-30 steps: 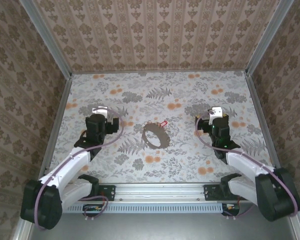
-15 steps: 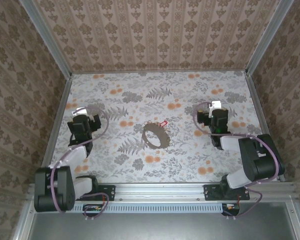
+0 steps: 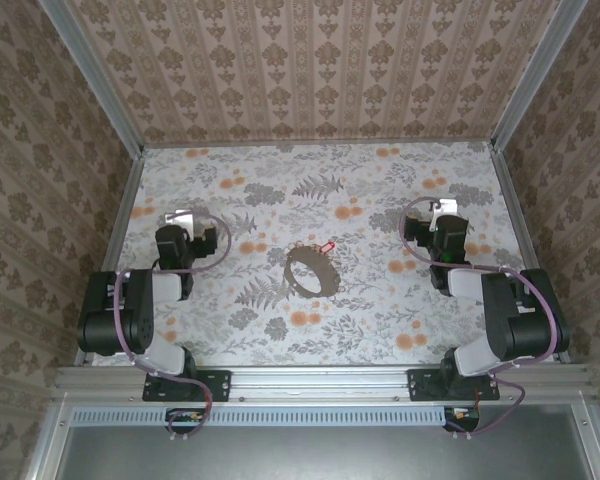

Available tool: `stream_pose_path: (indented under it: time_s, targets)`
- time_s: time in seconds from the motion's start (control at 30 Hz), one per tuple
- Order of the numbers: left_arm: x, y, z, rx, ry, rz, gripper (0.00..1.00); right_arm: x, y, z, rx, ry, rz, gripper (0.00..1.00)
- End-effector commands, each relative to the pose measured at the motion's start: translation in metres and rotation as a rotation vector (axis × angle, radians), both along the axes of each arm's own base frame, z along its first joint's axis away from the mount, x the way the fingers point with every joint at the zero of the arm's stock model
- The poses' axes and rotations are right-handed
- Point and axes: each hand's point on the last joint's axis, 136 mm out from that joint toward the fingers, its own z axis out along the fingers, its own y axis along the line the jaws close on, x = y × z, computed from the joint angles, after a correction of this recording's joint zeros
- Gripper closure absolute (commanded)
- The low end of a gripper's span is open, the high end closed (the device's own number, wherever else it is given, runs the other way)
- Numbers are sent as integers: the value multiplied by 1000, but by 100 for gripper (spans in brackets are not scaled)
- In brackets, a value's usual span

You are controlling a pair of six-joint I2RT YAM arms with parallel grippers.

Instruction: Put the keys on the keyring

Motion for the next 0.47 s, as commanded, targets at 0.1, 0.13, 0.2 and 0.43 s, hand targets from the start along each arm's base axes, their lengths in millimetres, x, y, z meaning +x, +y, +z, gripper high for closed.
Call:
stream_pose_path:
  time_s: [0.1, 0.13, 0.2, 0.43]
  targets:
    - [5, -3, 12, 18, -52, -26, 0, 5, 8, 7, 9, -24, 29, 0]
    - [5, -3, 11, 18, -51, -26, 0, 5, 8, 6, 9, -20, 29, 0]
    - [5, -3, 10, 18, -49, -26, 0, 5, 8, 6, 9, -19, 30, 0]
    - [5, -4, 11, 18, -51, -26, 0, 6, 11, 6, 16, -16, 57, 0]
